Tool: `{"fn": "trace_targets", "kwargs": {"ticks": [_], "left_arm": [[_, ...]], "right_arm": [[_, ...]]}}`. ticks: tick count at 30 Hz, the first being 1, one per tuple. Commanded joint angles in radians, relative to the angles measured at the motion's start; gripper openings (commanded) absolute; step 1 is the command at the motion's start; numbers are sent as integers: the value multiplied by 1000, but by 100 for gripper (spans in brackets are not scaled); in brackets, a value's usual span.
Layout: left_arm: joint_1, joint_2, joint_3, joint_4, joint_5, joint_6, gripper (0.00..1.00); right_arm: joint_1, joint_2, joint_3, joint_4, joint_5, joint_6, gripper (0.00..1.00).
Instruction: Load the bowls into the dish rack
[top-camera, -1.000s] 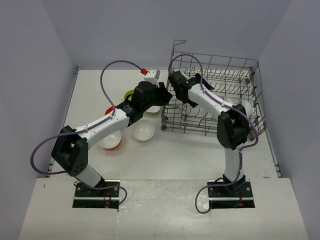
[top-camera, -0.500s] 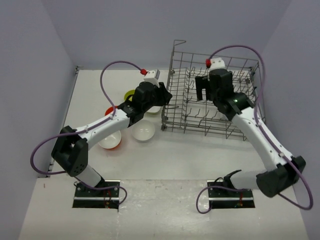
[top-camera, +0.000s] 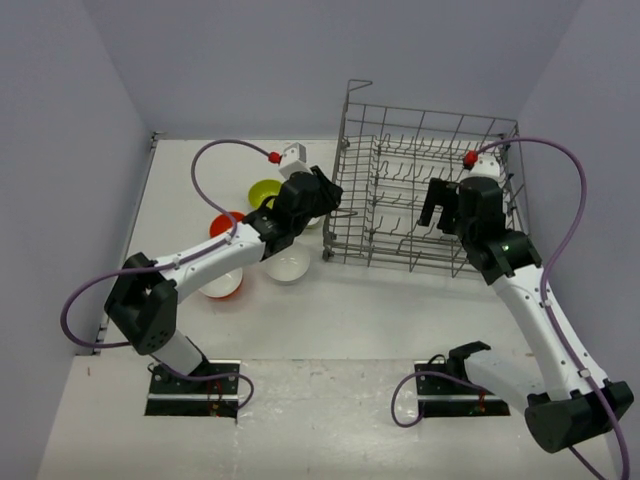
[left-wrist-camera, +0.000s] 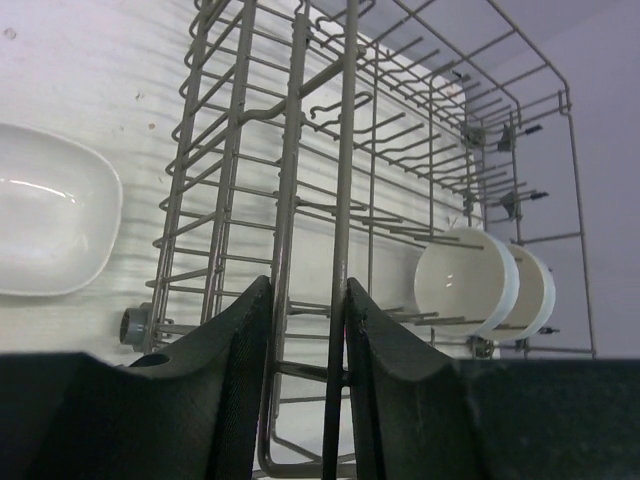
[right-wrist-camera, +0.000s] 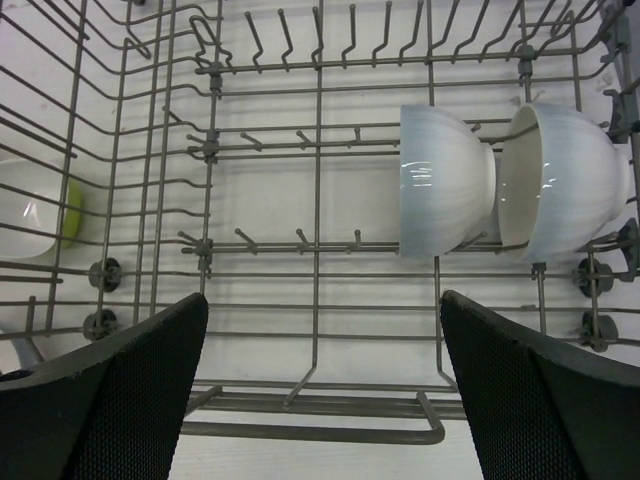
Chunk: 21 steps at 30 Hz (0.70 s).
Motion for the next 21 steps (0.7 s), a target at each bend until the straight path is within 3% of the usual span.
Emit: {"fn": "trace_targets", "kwargs": {"ticks": [1,8,13,18,21], "left_arm": [[-47,17,-28,-112,-78,-190,0],[-127,-6,-17,-130,-152,-273,0],[-154,-47,-6,-130,-145,-209,0],[-178,-84,-9,-112,-36,-67,0],[-179,-118,-25,-144,-39,-27,23]], "right_arm": [[-7,-22,1,17,-61,42,99],[-8,-28,-4,17,-96,33,99],[-8,-35,13,10,-139,20,99],[-8,-28,24,6,-153,0,99],[-8,-28,25,6,-142,-2,99]]}}
